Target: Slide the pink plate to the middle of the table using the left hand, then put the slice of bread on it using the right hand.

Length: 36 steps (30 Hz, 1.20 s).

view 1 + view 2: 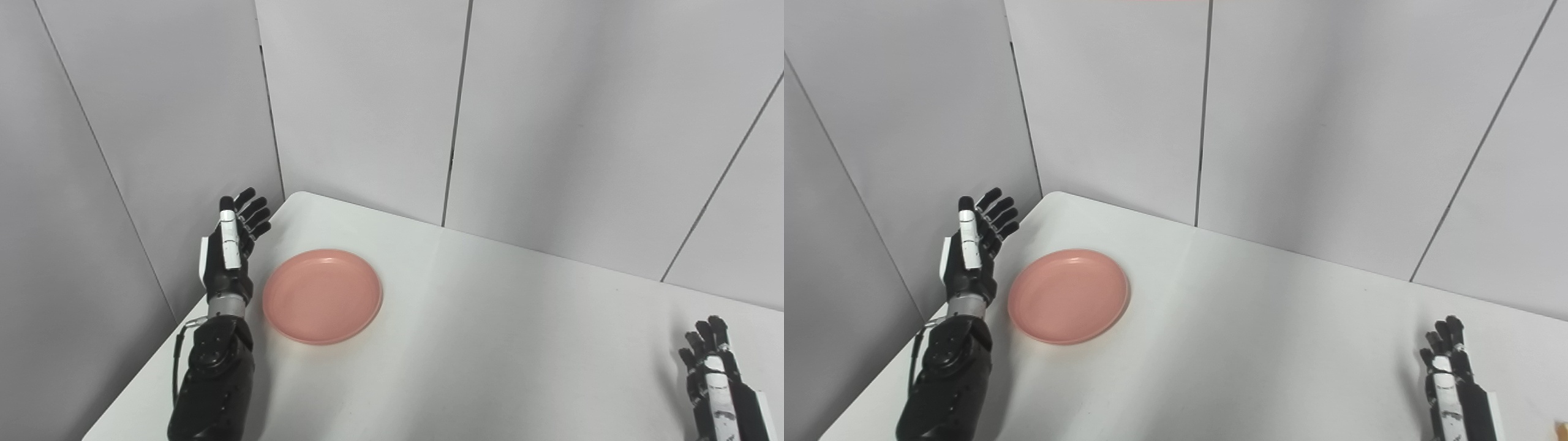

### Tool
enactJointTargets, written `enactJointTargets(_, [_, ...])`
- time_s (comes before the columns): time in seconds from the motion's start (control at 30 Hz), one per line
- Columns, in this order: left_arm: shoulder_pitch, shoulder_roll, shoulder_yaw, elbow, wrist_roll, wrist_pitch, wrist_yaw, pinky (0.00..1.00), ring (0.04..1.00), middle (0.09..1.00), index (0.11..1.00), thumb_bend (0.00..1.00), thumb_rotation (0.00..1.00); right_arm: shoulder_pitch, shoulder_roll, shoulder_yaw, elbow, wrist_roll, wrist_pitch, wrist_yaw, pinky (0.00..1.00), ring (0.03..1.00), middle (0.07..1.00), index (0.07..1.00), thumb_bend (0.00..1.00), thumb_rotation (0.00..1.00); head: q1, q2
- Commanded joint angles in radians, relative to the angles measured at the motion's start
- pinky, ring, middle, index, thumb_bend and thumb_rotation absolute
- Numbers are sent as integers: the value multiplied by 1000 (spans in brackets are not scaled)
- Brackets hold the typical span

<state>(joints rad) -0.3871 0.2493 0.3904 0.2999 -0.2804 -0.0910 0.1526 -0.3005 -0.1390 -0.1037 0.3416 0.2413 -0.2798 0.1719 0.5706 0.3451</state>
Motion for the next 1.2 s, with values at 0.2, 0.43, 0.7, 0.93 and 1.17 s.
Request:
enactJointTargets(0.2, [-1, 69, -18, 21, -40, 38, -115, 848, 862, 862, 851, 844, 986, 30, 0, -5, 28, -4, -38, 9, 1000, 992, 1000, 1000, 708, 807, 1, -1])
enactJointTargets(0.43, [-1, 91, -24, 73, -67, 44, -190, 867, 867, 869, 866, 861, 995, 31, 2, -7, 20, -6, -24, 3, 1000, 990, 1000, 1000, 726, 800, 2, -1])
enactJointTargets(0.7, [-8, 128, -65, 185, -99, 14, -357, 858, 874, 882, 869, 869, 1000, 29, 1, -8, 26, -4, -32, 8, 1000, 997, 1000, 1000, 719, 804, 2, 1])
enactJointTargets(0.93, [-23, 136, -102, 224, -85, 18, -413, 872, 890, 892, 884, 875, 1000, 28, 0, -9, 29, -5, -31, 6, 1000, 991, 1000, 1000, 719, 804, 1, 2])
enactJointTargets(1.17, [-31, 132, -140, 223, -74, 34, -425, 895, 900, 898, 891, 887, 1000, 29, -2, -8, 26, -4, -27, 9, 1000, 991, 1000, 1000, 724, 806, -1, 2])
